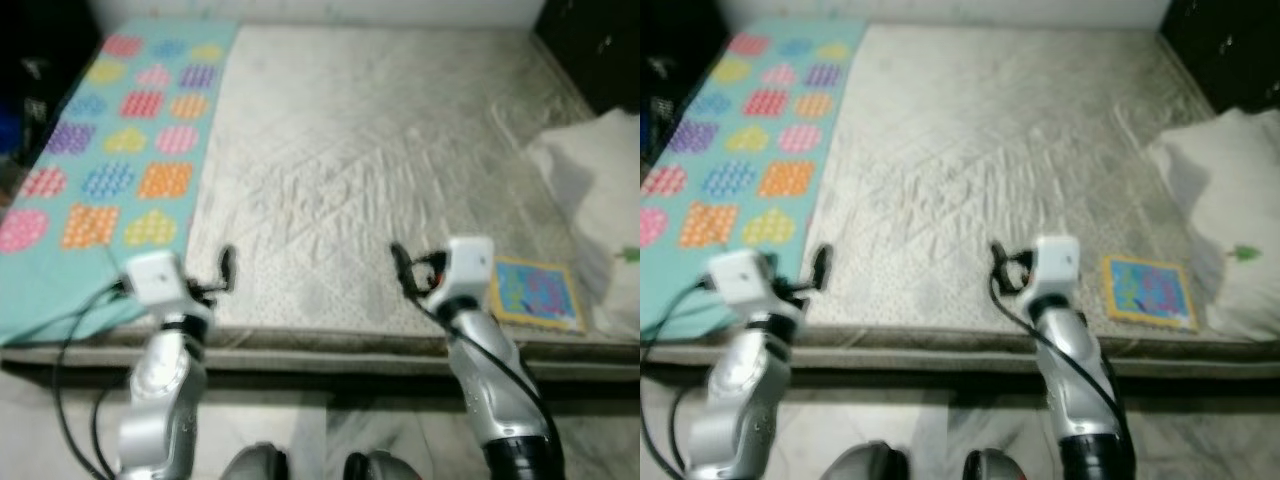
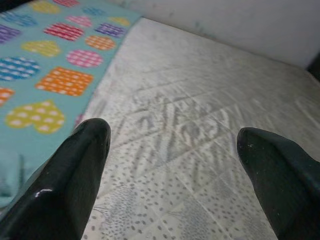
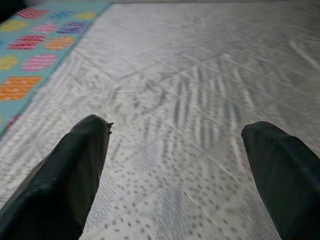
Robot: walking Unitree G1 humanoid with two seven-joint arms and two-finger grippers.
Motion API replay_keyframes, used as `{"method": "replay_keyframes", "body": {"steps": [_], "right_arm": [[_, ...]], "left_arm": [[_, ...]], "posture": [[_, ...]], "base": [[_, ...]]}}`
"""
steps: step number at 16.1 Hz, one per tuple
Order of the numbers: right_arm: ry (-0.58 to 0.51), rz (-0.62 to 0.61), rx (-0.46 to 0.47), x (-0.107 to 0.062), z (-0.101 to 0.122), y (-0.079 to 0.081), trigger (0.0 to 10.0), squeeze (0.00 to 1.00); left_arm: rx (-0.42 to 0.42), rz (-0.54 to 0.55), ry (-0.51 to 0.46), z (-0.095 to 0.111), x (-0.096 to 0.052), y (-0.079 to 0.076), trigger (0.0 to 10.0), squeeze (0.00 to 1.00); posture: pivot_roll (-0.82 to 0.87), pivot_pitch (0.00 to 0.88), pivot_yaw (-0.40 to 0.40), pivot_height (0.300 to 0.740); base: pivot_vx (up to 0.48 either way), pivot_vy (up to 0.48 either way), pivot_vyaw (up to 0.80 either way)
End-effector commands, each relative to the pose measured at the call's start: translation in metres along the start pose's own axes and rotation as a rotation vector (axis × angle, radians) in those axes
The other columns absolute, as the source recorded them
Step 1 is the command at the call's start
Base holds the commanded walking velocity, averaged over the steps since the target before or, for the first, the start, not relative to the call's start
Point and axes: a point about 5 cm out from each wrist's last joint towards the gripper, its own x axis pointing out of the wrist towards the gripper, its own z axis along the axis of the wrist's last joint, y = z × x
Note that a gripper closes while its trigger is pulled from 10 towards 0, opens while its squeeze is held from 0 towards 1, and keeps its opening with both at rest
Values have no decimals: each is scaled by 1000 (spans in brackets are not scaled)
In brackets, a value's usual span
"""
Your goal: Clean up the room
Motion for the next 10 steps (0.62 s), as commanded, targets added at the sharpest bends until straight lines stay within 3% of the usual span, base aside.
{"method": "replay_keyframes", "body": {"steps": [1,5,10], "right_arm": [[-12,9,0,1,2,3,10000,0],[-17,22,6,6,2,7,10000,0],[-26,23,5,8,3,9,10000,0]], "left_arm": [[6,-2,-21,4,0,3,10000,0],[-22,-52,-39,7,-2,-1,10000,0],[-30,-67,-40,7,-3,-1,10000,0]], "posture": [[96,174,-19,740],[95,166,-7,740],[95,169,-7,740]], "base": [[0,480,0],[230,90,0],[480,0,0]]}}
